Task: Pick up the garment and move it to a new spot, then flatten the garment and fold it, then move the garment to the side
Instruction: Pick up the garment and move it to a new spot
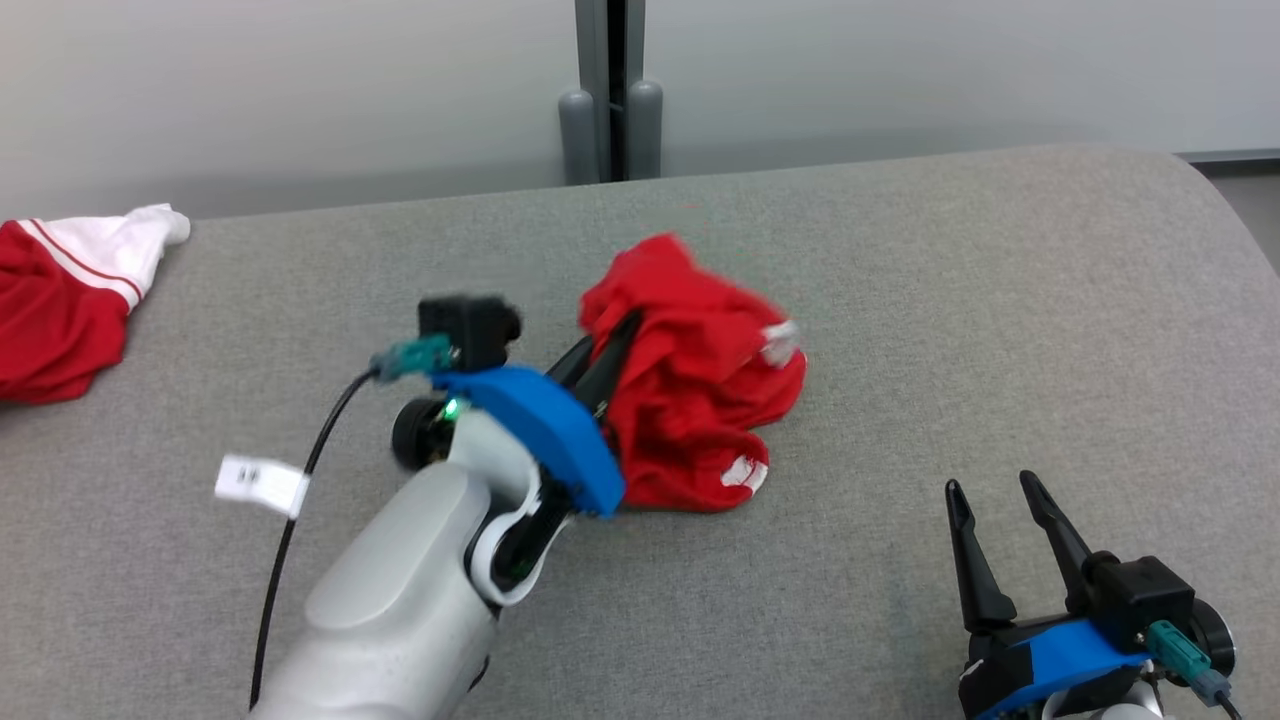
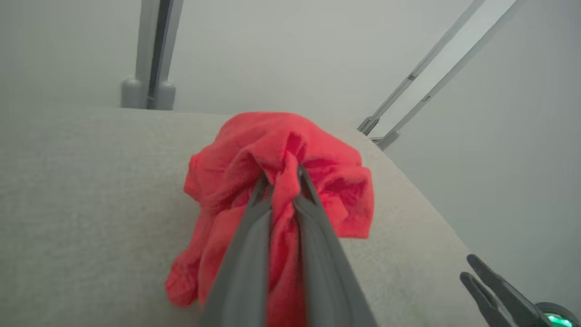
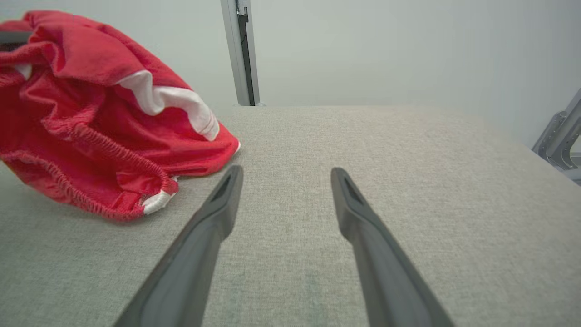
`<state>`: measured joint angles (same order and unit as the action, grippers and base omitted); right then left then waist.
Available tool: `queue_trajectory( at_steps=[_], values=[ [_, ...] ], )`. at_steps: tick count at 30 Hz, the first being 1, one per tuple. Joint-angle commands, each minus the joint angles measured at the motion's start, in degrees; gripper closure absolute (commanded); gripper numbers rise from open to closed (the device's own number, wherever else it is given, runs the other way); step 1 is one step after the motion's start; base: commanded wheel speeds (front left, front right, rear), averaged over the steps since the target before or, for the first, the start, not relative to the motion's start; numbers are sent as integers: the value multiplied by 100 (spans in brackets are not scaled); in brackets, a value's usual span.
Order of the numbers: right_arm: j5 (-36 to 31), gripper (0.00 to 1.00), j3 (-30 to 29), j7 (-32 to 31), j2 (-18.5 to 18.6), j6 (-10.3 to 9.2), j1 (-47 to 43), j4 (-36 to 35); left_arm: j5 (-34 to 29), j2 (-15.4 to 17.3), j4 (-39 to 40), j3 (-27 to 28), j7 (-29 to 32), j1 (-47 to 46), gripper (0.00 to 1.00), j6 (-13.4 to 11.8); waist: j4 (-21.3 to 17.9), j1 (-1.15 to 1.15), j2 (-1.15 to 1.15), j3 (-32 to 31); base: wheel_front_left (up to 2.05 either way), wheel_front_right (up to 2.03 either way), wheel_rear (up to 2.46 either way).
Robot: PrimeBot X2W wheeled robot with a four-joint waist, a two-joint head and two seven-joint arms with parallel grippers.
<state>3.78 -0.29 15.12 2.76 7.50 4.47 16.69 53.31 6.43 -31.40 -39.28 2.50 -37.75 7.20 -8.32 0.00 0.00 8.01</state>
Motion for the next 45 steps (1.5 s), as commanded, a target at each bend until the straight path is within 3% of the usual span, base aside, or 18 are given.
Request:
queue_trajectory(
  at_steps=[1, 5, 6, 7, 8, 9, 15, 21, 28, 35, 45],
  values=[
    [40, 0, 6, 6, 23, -2, 74, -12, -44, -9, -499, 36, -312, 130, 100, 38, -20, 0, 0, 63, 0, 0, 0],
    [35, 0, -4, 6, 23, -2, 113, -17, -181, 14, -1497, 7, -851, 121, 100, 41, -35, 0, 0, 175, 0, 0, 0],
    [29, 0, -29, 6, 23, -2, 114, -19, -188, -1, -1661, 21, -986, 68, 94, 42, -20, 0, 0, 195, 0, 0, 0],
    [16, 0, -56, 6, 23, -2, 118, -16, -230, -5, -1804, 17, -1125, 1, 68, 43, 0, 0, 0, 208, 0, 0, 0],
    [-5, 0, -65, 6, 23, -2, 118, -4, -244, -13, -1929, 9, -1243, -42, 18, 43, 20, 0, 0, 213, 0, 0, 0],
    [-19, 0, -70, 6, 23, -2, 116, 3, -246, -28, -2022, -9, -1331, -68, 0, 41, 40, 0, 0, 213, 0, 0, 0],
    [-39, 0, -43, 6, 23, -2, 127, 50, -363, -76, -2396, -102, -1706, -127, 0, 33, 164, 0, 0, 106, 0, 0, 0],
    [-105, 0, -98, 6, 23, -2, 83, 45, -555, -1, -2223, -111, -1773, -37, 0, 33, 275, 0, 0, -53, 0, 0, 0],
    [-133, 0, -243, 6, 24, -2, -126, -26, -1116, 175, -1263, 778, -1775, 730, 0, -57, 465, 0, 0, -335, 0, 0, 0],
    [-88, 0, -316, 6, 24, -2, -355, -106, -1828, 97, -269, 1765, -1771, 1934, 0, -202, 614, 0, 0, -496, 0, 0, 0],
    [-41, 0, -242, 6, 24, -2, -513, -157, -2570, -88, 543, 2482, -1771, 3222, 0, -154, 651, 0, 0, -649, 0, 0, 0]
  ],
)
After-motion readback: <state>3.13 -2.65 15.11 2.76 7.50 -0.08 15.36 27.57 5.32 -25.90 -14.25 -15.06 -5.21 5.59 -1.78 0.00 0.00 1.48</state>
